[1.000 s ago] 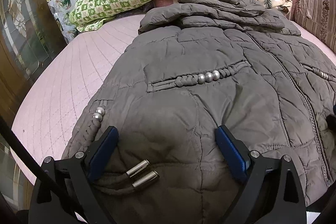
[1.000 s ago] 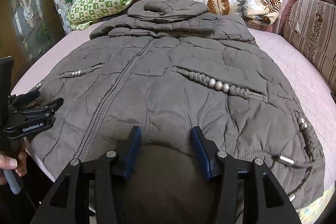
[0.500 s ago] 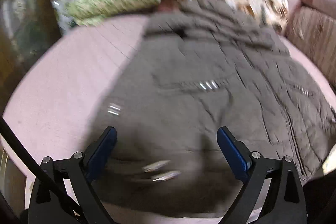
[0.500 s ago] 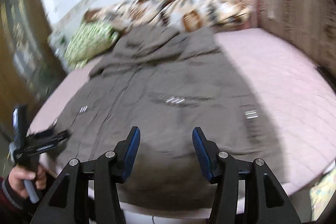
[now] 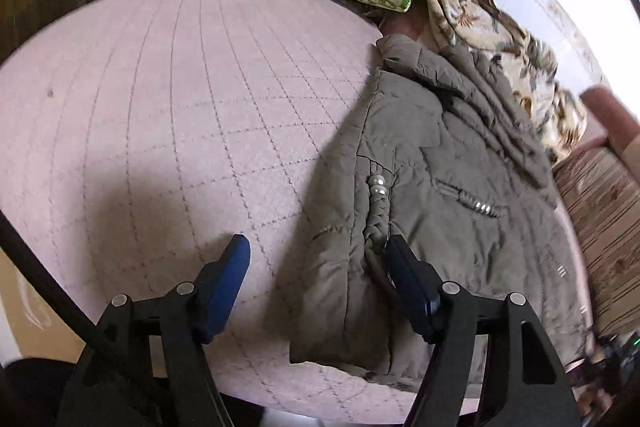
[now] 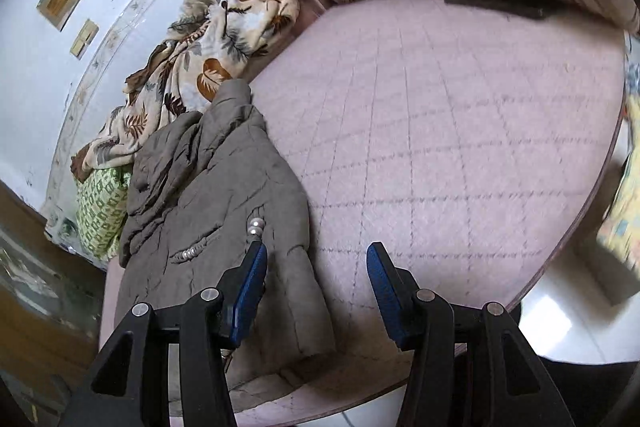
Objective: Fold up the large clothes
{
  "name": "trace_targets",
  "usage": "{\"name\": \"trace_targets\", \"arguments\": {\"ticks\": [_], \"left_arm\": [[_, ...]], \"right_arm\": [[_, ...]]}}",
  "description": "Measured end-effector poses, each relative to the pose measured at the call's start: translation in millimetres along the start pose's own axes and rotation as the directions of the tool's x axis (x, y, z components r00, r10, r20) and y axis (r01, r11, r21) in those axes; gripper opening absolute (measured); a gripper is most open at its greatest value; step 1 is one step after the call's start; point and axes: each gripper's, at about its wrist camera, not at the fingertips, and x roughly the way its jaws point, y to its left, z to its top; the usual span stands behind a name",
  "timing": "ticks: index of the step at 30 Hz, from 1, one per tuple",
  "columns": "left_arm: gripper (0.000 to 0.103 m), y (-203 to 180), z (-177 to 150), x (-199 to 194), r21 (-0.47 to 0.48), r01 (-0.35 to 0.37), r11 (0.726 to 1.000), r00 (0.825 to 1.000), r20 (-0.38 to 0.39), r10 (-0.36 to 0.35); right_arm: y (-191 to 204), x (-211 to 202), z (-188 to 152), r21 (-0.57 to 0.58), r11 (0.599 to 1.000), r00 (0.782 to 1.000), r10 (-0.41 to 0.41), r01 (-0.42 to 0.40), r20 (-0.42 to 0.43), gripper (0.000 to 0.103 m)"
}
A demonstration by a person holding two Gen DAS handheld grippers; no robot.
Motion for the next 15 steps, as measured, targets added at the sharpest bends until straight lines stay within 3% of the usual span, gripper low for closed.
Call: {"name": "trace_targets", "arguments": {"ticks": [8,11,15], "left_arm": [[0.07,-1.2,-8.3,-0.4,-0.046,0.083,0.996,0.996,-0.012,-0.083],[0.07,-10.5,-19.1,-2.3,-0.033,0.107,0.994,0.994,-0.025,-0.108],[0.07,-30.8,-34.0,-4.5,0.03,0.094,0.995,0.995,-0.025,-0.093]], "right_arm": [[-9.4,23.8,-13.1,0.128,0.985,0.987,0.132,-0.12,-0.093,0.056],[10.7,36.0,-30.1,0.078,0.981,0.967,0.189,-0.178,-0.169,0.057],[42.8,40.3,-49.4,-0.064,0.982,0.969,0.163,-0.177,-0.188,0.057]]}}
